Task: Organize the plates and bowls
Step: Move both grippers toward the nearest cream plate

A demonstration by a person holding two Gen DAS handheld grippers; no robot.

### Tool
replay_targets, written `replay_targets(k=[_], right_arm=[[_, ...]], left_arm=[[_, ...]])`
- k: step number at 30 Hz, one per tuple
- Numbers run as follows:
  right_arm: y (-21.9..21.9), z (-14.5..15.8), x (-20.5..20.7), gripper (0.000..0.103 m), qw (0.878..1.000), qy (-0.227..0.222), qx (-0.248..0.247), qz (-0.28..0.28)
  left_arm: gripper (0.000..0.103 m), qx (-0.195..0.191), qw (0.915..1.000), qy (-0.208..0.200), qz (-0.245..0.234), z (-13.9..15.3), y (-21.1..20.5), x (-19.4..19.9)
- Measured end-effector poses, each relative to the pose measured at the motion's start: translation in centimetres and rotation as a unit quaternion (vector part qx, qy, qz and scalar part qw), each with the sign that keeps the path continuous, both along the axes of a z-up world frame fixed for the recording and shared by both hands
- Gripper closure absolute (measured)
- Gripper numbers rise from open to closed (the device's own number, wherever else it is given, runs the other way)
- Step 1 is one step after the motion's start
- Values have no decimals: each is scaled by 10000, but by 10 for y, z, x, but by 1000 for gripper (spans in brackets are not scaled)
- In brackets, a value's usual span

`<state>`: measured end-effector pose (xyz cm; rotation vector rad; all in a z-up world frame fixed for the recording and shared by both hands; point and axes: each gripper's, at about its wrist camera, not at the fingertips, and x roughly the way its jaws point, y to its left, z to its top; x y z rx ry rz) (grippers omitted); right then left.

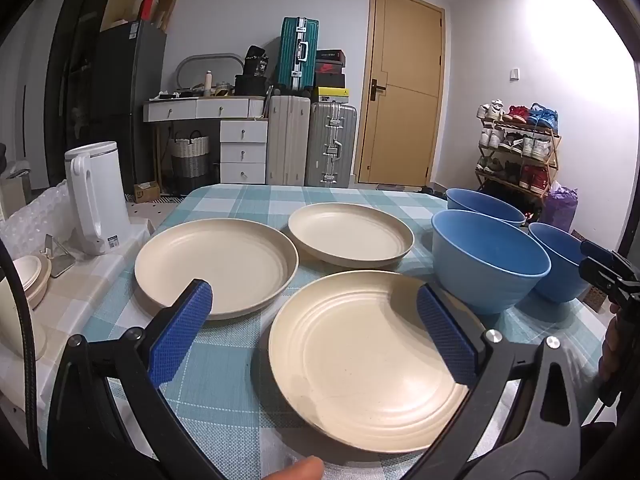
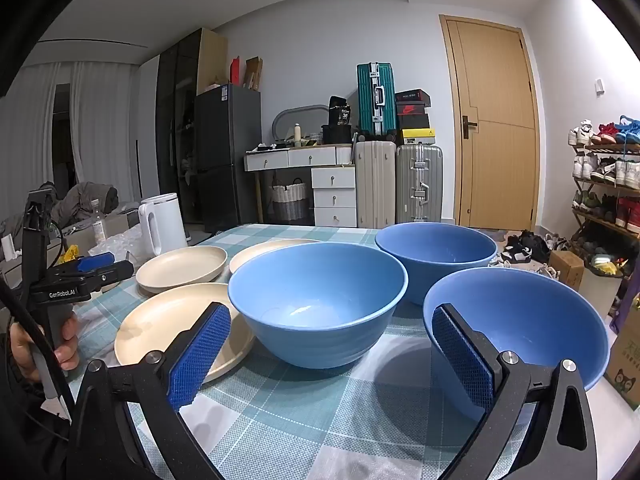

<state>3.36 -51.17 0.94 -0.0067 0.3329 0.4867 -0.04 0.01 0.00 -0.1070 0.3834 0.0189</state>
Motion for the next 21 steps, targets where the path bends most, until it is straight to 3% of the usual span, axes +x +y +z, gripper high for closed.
replay_targets(k=[21], right_arm=[[3,-2,11,0,9997,227,-67,-58]], left_arm=[[1,145,9998,-110,57,5,-4,-7]])
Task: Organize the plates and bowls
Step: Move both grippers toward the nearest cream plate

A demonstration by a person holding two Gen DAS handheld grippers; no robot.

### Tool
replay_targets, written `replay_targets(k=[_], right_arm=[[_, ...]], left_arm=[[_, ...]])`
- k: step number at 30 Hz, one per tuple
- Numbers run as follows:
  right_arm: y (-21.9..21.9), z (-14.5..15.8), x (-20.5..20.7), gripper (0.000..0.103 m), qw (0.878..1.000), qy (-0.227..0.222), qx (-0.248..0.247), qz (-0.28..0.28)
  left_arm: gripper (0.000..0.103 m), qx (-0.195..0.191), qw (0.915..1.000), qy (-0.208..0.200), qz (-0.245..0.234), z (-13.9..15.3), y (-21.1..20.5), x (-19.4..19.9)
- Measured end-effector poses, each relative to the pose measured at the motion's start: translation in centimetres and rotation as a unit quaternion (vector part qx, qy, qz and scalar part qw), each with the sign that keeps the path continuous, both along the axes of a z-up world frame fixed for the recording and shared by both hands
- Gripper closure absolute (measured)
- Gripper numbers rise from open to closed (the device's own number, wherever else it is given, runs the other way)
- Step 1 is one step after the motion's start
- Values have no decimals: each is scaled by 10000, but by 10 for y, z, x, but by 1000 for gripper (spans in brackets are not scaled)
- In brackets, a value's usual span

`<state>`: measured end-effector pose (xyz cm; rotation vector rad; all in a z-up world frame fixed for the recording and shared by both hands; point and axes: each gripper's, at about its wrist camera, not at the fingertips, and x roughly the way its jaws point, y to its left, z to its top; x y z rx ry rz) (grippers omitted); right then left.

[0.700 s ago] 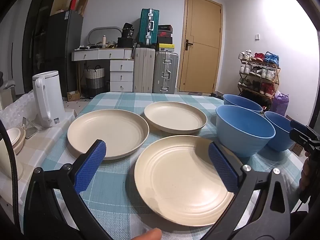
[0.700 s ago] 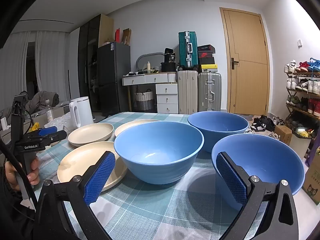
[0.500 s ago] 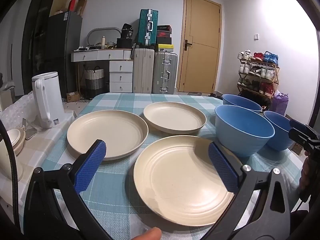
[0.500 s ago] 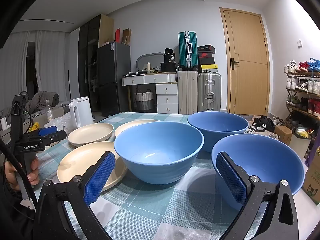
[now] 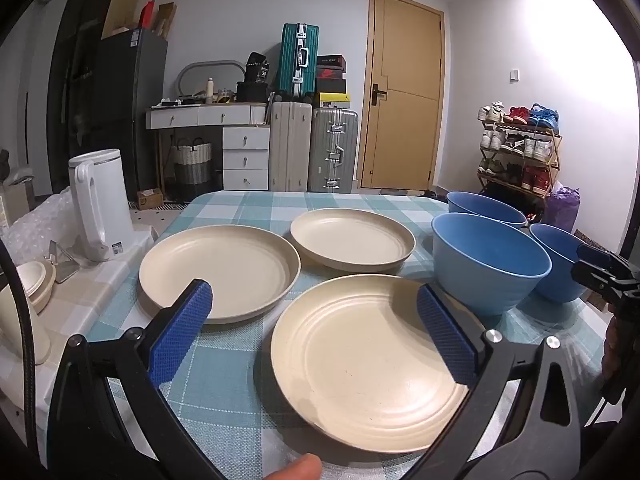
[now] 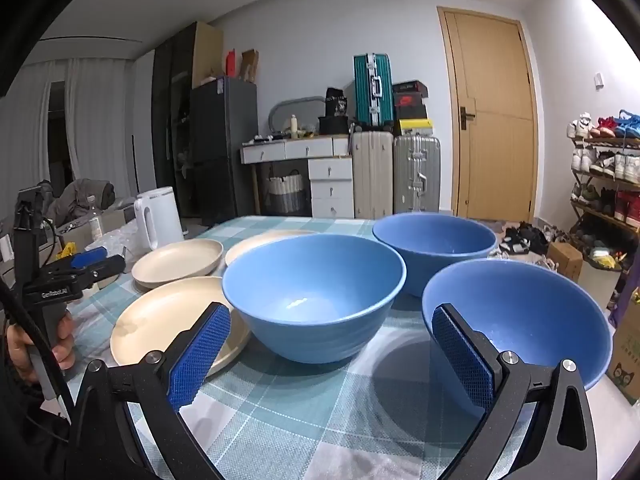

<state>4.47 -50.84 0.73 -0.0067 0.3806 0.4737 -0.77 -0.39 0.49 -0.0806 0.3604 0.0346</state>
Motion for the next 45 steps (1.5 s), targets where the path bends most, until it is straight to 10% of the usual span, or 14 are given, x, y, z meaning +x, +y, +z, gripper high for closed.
replay_targets(k=[19,45], right_arm=[[14,9,11,0,9996,234,15,145],[22,74,7,0,9985,301,415,199]], left_arm=[[1,-318,9988,318,196,-2,18,7],[1,-291,9959,458,726,67,31,-28]])
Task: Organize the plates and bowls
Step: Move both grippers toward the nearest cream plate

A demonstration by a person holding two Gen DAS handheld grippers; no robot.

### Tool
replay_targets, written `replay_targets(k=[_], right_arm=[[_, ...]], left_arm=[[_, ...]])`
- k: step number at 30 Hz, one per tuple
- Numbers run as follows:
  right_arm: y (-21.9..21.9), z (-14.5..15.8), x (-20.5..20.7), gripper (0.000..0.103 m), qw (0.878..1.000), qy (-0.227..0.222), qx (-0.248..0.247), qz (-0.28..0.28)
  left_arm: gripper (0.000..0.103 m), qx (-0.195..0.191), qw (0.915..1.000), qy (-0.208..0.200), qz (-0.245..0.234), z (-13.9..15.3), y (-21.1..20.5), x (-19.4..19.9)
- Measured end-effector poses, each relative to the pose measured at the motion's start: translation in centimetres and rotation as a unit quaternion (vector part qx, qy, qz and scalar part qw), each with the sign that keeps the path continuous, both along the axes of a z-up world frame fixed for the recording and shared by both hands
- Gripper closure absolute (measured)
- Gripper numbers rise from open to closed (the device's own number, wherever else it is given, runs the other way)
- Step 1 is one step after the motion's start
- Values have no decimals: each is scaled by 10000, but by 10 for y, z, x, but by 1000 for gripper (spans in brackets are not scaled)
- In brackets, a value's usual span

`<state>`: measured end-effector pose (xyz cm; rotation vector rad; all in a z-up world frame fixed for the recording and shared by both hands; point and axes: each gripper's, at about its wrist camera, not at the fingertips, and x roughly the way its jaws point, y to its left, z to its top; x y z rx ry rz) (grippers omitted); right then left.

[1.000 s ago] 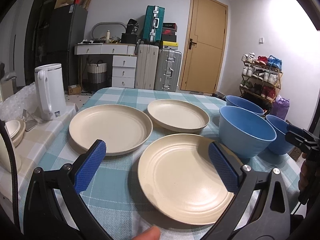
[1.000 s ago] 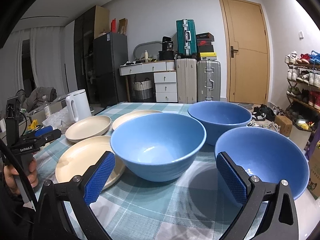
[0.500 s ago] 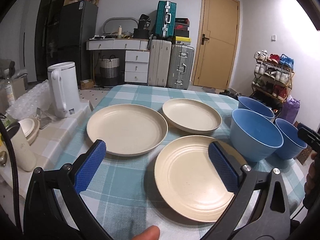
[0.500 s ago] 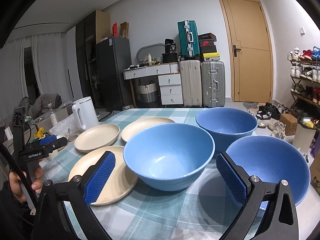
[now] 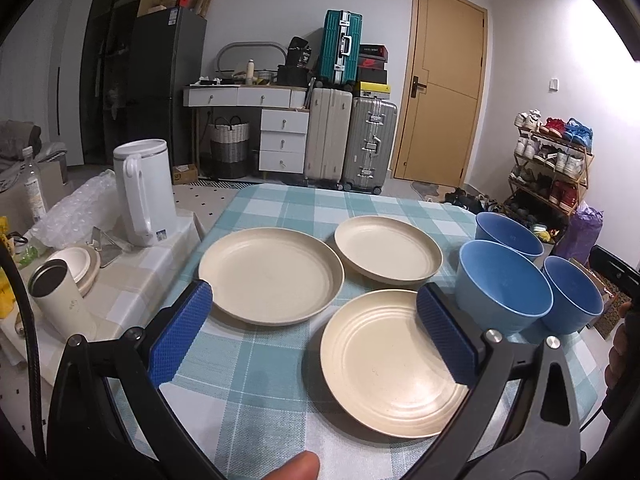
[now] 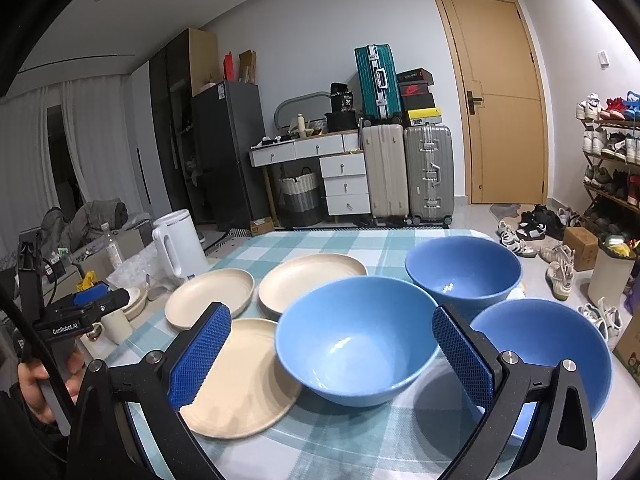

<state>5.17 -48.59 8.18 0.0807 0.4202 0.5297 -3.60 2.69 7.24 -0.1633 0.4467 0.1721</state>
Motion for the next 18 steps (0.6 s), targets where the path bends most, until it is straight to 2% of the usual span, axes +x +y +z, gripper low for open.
replay_targets(k=[12,18], right_arm=[[25,28,-6,0,9998,-44,-6,208],[39,38,-4,0,9994,-63,-16,333]], left_arm=[[1,69,10000,-31,29,27,-2,-15],[1,19,9999,4,99,30,2,-17]])
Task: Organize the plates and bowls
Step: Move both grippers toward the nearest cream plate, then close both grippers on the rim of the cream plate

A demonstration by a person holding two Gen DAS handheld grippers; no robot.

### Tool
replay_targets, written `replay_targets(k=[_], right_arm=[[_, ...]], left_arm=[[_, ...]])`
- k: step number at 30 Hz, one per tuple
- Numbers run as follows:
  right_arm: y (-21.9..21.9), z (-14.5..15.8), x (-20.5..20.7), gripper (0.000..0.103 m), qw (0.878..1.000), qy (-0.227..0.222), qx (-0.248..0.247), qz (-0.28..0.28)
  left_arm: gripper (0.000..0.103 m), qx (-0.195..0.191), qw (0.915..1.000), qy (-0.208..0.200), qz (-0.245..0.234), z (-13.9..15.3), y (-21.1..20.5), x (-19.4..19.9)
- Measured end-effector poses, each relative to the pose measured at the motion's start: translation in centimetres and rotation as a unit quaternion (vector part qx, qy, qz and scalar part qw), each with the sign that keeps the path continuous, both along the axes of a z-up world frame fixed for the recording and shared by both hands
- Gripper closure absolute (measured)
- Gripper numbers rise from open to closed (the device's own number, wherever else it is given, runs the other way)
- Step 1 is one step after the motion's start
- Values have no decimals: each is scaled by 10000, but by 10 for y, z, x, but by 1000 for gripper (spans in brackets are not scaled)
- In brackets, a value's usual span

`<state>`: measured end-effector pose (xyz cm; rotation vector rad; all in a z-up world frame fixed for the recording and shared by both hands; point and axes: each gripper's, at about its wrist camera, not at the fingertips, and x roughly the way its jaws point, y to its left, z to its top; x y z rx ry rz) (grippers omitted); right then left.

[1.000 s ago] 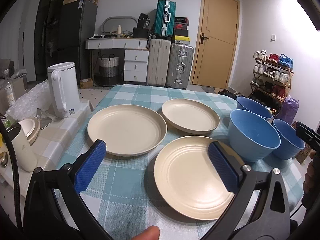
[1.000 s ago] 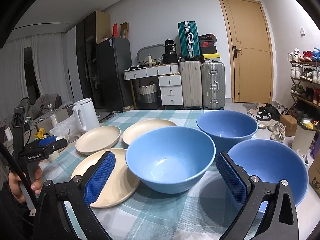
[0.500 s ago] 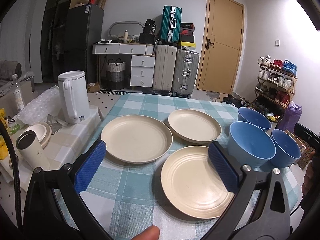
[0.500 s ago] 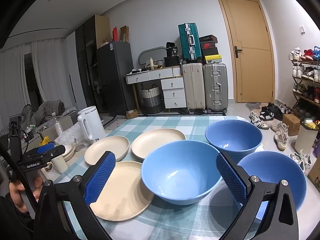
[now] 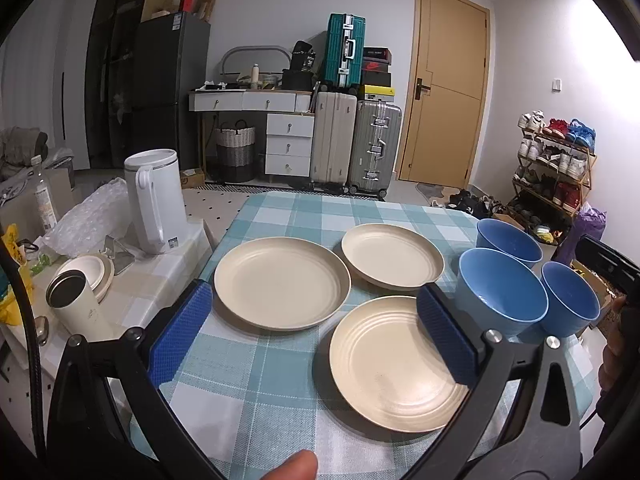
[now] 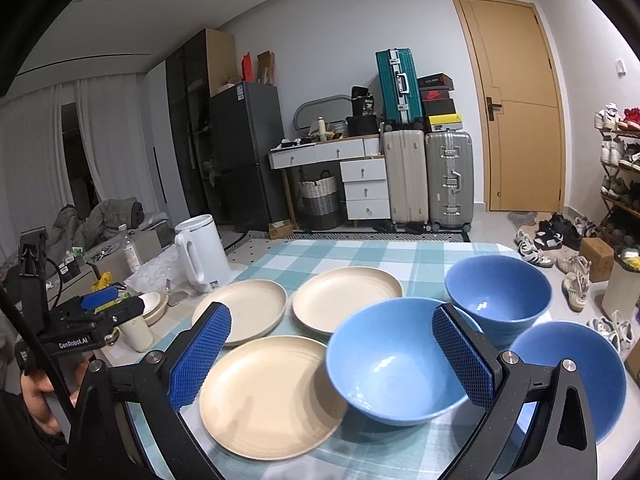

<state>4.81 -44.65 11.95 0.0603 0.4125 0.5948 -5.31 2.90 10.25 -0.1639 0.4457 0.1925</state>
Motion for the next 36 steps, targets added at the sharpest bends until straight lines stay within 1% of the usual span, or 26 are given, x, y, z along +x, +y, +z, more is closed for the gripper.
replay_targets(k=[9,15,20,28,36], right_arm=[[18,4,6,0,9998,31,-79,193],[29,0,18,0,9992,143,-171,324],[49,-5,35,0,9982,243,-271,477],[82,-13,65,0,9959,428,-360,713],[104,-20,90,0,9942,580,-389,821]], left_arm=[[1,-106,9999,84,61,-4,10,8],[1,-131,9995,258,118,-12,17,21],[1,-180,9987,445,195,-20,28,37],[1,-343,9969,613,352,-33,52,66],[1,-292,9957,695,536,-40,69,88]])
